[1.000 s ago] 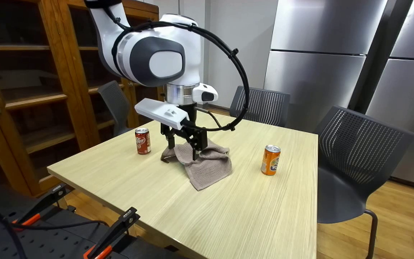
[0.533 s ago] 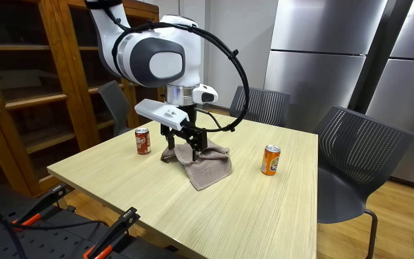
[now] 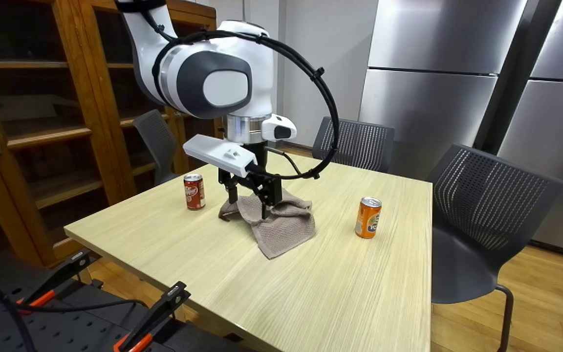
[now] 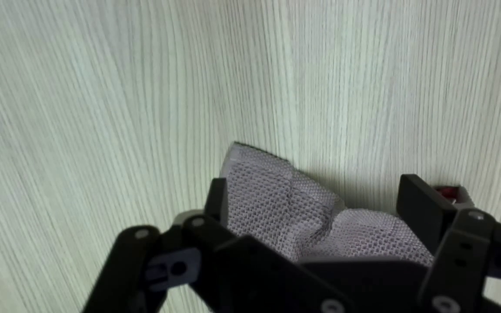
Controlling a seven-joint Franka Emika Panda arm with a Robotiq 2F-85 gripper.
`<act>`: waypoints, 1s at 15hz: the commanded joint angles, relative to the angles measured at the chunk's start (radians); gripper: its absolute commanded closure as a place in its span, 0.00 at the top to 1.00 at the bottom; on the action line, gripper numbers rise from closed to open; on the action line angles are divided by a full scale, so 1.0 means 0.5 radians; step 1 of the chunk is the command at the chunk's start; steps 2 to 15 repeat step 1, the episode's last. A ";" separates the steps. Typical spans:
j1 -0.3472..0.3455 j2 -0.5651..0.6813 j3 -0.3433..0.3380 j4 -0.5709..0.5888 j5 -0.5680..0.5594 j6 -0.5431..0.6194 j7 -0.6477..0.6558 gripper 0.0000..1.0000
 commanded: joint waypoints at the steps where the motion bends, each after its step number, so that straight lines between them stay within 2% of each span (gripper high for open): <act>1: 0.007 -0.002 -0.005 0.001 -0.001 -0.004 0.004 1.00; 15: 0.007 -0.002 -0.005 0.001 -0.001 -0.004 0.004 1.00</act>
